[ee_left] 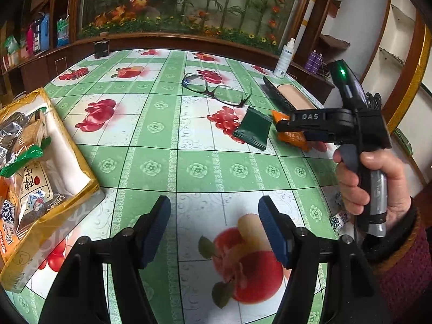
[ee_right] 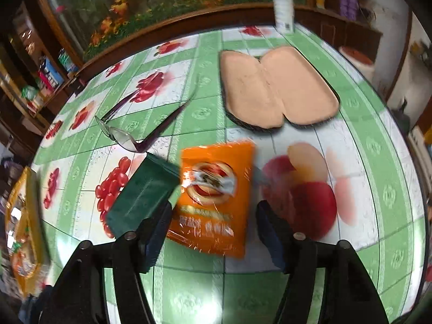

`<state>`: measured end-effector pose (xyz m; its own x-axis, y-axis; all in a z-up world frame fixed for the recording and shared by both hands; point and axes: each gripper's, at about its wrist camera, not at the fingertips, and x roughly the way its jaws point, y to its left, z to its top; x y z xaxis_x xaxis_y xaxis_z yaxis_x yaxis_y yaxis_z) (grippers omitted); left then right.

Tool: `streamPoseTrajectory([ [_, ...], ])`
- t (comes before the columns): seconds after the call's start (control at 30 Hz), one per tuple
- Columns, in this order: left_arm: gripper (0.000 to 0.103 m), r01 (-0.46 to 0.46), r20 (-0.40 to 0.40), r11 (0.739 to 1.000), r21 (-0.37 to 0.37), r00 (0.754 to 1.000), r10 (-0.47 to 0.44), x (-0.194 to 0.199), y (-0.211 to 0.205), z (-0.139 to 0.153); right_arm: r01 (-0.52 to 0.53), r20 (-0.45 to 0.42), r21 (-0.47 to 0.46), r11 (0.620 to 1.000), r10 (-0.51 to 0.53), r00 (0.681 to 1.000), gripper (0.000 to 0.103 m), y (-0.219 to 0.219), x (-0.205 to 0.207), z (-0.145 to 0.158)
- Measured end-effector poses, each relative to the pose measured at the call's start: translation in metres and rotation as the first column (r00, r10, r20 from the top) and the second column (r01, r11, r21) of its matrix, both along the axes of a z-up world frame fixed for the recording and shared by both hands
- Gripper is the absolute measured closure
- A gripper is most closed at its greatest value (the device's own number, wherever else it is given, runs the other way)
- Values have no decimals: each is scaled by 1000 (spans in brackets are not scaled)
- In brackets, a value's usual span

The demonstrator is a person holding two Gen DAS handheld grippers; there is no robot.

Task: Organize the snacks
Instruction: 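Move both tools back toward the green pouch and orange packet, then grasp the dark green pouch with the left tool while the right tool grasps the orange packet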

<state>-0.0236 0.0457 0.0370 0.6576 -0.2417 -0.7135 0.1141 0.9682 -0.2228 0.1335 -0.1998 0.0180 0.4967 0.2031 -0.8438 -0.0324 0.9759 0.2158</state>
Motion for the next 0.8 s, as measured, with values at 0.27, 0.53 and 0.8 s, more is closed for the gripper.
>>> streamPoseTrajectory([
  [0.27, 36, -16, 8, 1000, -6, 1000, 16, 1, 7, 3, -37, 58, -83, 996, 42, 997, 49, 22, 7, -2],
  [0.53, 35, -51, 16, 999, 3, 999, 51, 7, 19, 15, -399, 46, -5, 917, 399, 916, 50, 88, -31, 3],
  [0.8, 28, 1, -54, 997, 71, 999, 3, 75, -5, 22, -162, 7, 168, 972, 163, 987, 50, 30, -28, 12],
])
